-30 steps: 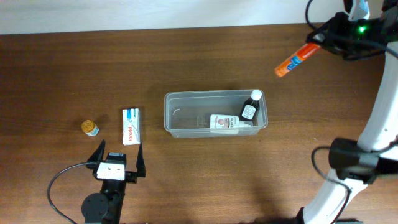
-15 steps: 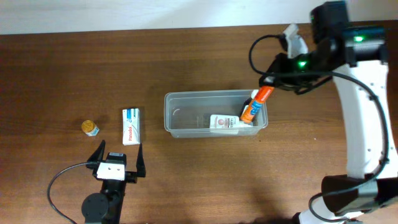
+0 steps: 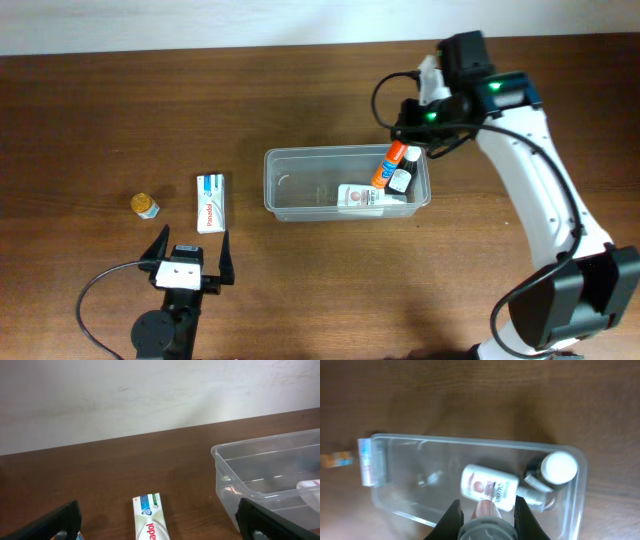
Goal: Pack container
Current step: 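Carry the orange tube over the container and lower it, then lower the orange tube upright into the container and open the right gripper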
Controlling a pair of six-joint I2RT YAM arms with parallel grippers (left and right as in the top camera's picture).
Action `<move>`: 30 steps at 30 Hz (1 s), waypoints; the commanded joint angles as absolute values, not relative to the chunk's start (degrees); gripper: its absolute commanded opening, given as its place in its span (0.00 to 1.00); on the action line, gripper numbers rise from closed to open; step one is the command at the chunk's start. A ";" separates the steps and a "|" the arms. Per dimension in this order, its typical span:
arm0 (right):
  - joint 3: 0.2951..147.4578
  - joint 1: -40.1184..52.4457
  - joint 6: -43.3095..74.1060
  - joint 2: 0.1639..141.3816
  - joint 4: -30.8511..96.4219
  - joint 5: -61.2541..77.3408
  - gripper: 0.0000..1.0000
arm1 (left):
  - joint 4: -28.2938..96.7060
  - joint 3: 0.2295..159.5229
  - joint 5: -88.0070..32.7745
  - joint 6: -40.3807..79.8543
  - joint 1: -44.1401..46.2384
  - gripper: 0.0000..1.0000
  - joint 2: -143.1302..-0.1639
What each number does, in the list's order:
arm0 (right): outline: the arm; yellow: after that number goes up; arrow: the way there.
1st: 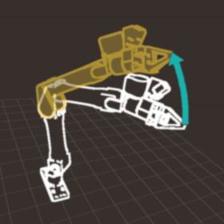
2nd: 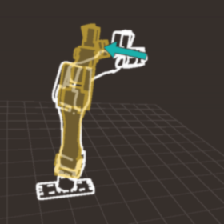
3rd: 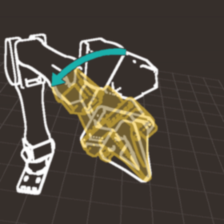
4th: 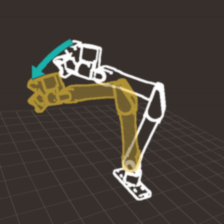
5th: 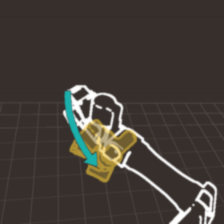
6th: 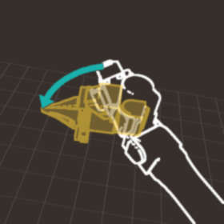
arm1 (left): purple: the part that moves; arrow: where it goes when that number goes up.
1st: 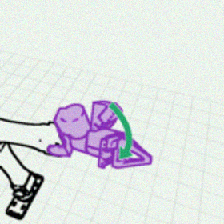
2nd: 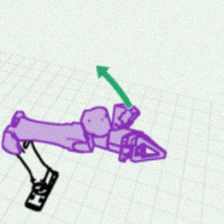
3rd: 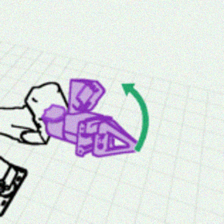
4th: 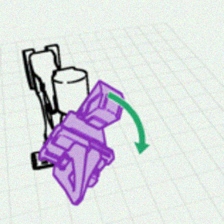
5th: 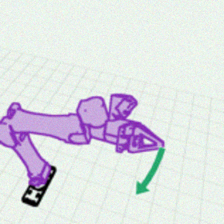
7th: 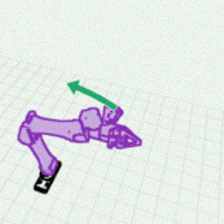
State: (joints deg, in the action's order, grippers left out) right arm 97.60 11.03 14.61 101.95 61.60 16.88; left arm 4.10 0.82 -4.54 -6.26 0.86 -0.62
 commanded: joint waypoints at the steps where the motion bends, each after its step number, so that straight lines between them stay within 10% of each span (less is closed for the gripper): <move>1: 97.54 15.40 13.80 101.62 60.27 6.66 0.17 | 4.14 0.51 -5.17 -6.76 0.58 1.00 -0.34; 30: 97.38 19.22 14.02 112.64 55.02 -1.91 0.21 | 4.16 0.51 -5.17 -6.76 0.58 0.99 -0.34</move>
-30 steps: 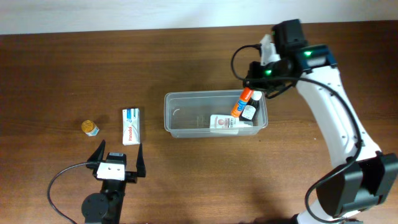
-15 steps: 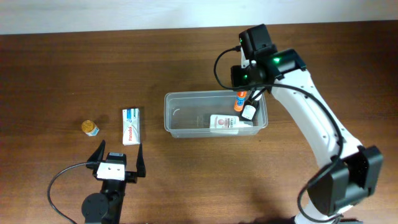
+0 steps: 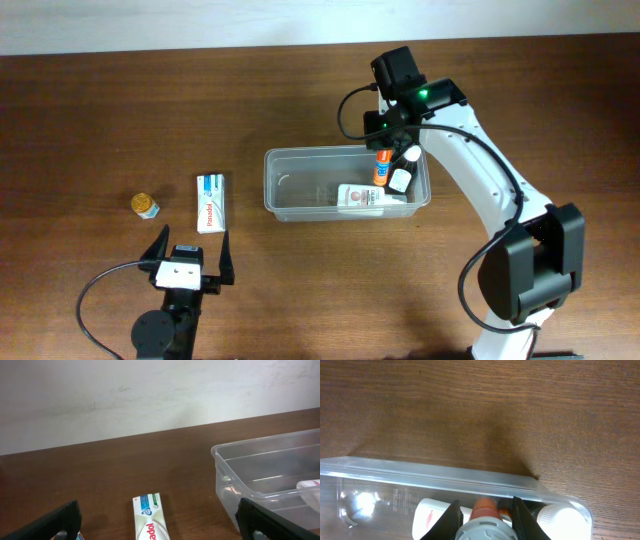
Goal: Pack container
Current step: 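Lower the orange tube upright into the container and open the right gripper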
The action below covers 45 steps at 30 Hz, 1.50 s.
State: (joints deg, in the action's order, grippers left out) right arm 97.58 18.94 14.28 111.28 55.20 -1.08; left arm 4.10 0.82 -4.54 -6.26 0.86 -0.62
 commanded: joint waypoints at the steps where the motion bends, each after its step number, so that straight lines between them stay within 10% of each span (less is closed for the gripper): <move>1: 97.38 19.22 14.02 112.81 55.00 -1.61 0.21 | 4.16 0.51 -5.17 -6.76 0.58 0.99 -0.34; 15: 97.41 19.20 14.00 113.73 56.16 -0.49 0.41 | 4.16 0.51 -5.17 -6.79 0.58 0.99 -0.34; 45: 101.32 19.11 14.00 109.40 62.06 4.99 0.42 | 4.16 0.51 -5.17 -6.76 0.58 0.99 -0.34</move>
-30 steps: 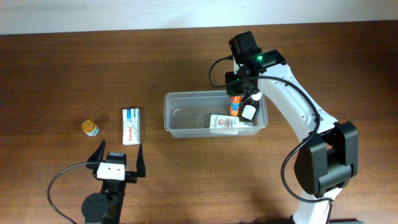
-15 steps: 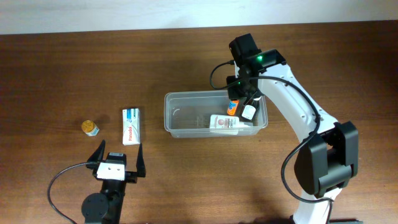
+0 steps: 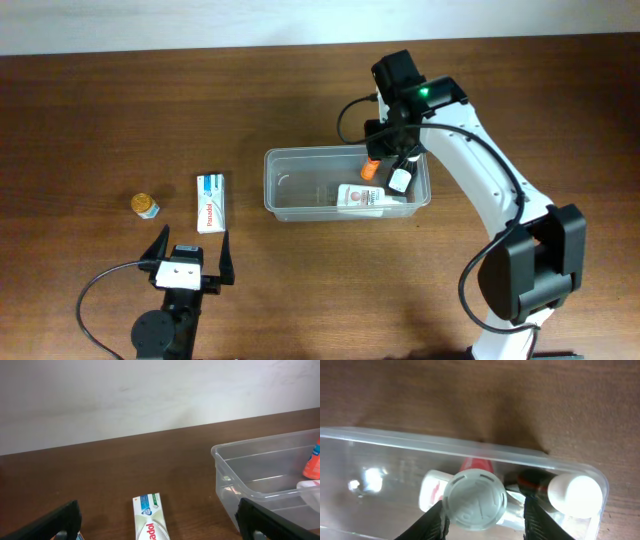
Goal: Pack container
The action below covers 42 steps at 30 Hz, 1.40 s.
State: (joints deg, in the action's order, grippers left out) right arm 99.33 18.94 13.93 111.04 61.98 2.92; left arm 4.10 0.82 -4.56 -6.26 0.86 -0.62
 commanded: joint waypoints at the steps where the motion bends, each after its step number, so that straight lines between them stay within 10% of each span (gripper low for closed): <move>1: 101.75 19.11 14.00 109.40 62.19 5.52 0.42 | 4.16 0.51 -5.17 -6.79 0.58 0.99 -0.34; 9: 109.30 19.11 13.78 107.55 66.30 5.80 0.50 | 4.16 0.51 -5.17 -6.76 0.58 0.99 -0.34; 15: 120.51 18.28 13.80 103.94 73.65 -1.23 0.98 | 4.16 0.51 -5.17 -6.76 0.58 0.99 -0.34; 42: 123.31 -17.78 15.55 101.45 97.10 -5.72 0.98 | 4.16 0.51 -5.17 -6.79 0.58 0.99 -0.34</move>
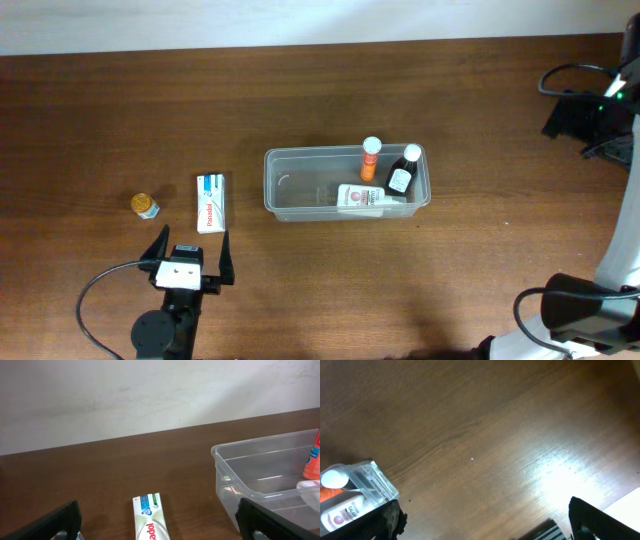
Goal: Pack container
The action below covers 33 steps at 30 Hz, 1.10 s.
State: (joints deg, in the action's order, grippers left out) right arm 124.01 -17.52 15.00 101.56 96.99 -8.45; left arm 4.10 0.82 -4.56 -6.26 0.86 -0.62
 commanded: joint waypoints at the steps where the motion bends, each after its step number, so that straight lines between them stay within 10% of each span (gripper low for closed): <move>1: 123.31 -17.65 15.55 101.47 96.90 -5.34 0.98 | 4.16 0.51 -5.17 -6.79 0.58 0.99 -0.34; 33: 123.31 -17.65 15.53 101.47 96.71 -5.15 0.98 | -10.59 1.87 -7.81 -7.03 0.58 0.99 -0.34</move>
